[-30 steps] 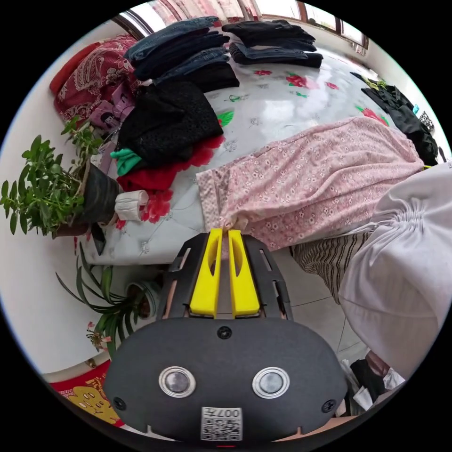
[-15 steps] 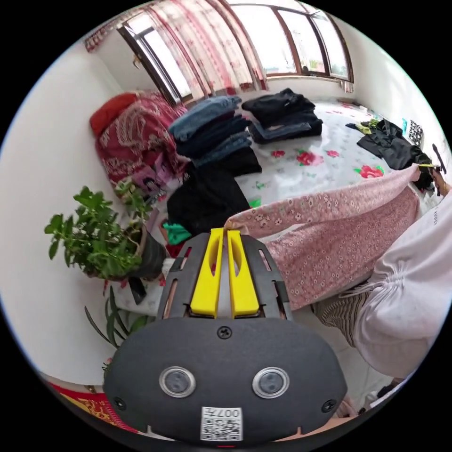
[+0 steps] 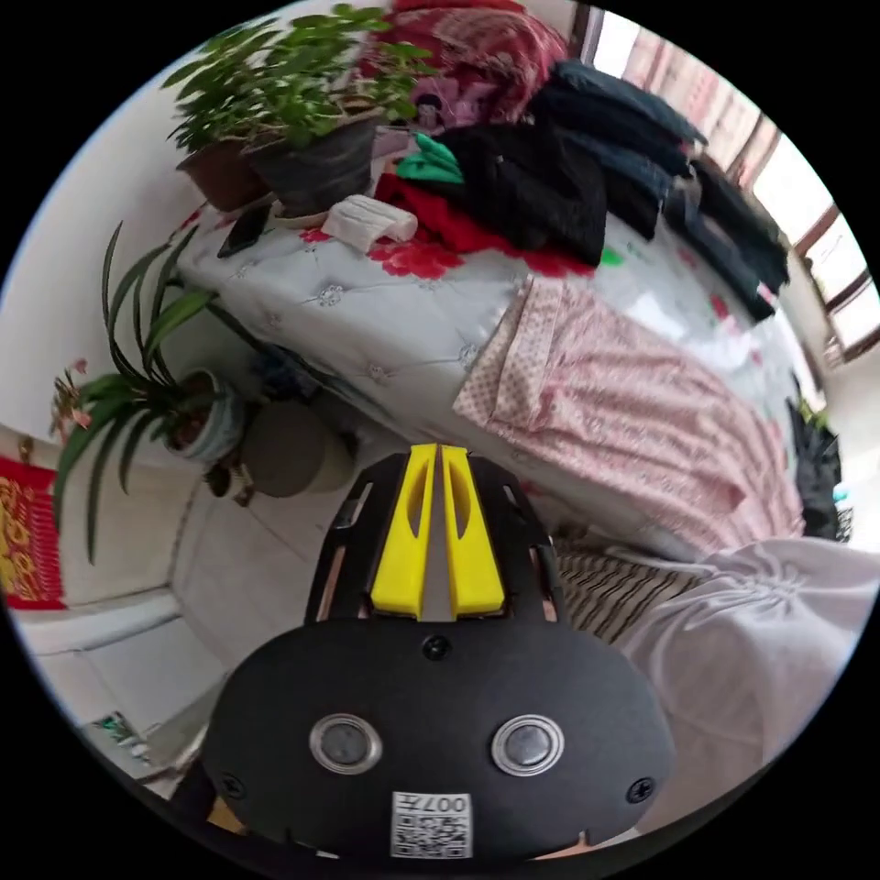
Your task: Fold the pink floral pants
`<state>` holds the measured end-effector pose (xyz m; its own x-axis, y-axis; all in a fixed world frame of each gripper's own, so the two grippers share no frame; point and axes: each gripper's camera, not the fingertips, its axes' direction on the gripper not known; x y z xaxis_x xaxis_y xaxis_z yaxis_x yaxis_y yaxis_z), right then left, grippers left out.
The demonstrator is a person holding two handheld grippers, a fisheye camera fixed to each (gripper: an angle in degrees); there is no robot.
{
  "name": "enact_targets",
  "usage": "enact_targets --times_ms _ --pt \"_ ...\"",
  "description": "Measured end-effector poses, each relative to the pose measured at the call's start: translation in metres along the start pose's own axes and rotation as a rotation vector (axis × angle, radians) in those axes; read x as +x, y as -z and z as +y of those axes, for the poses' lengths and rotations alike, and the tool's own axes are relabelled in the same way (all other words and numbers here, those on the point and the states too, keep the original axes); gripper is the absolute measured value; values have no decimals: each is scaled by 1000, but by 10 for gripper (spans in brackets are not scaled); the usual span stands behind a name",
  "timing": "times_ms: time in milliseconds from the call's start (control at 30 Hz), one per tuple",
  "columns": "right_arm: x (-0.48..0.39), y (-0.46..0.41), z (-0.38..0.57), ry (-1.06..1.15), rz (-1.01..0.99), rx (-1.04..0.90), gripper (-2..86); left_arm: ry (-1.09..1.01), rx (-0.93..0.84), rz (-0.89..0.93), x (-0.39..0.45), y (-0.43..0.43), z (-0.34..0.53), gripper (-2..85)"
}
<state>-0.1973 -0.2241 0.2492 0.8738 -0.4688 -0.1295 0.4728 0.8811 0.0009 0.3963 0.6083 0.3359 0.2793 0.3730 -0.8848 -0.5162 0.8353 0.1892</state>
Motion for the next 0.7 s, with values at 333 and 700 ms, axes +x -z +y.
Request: enact_targets --times_ms 333,700 --pt "16 5 1 25 16 32 42 -293 -9 48 104 -10 -38 68" --pt "40 13 1 42 -40 37 50 -472 -221 -180 171 -64 -63 -8"
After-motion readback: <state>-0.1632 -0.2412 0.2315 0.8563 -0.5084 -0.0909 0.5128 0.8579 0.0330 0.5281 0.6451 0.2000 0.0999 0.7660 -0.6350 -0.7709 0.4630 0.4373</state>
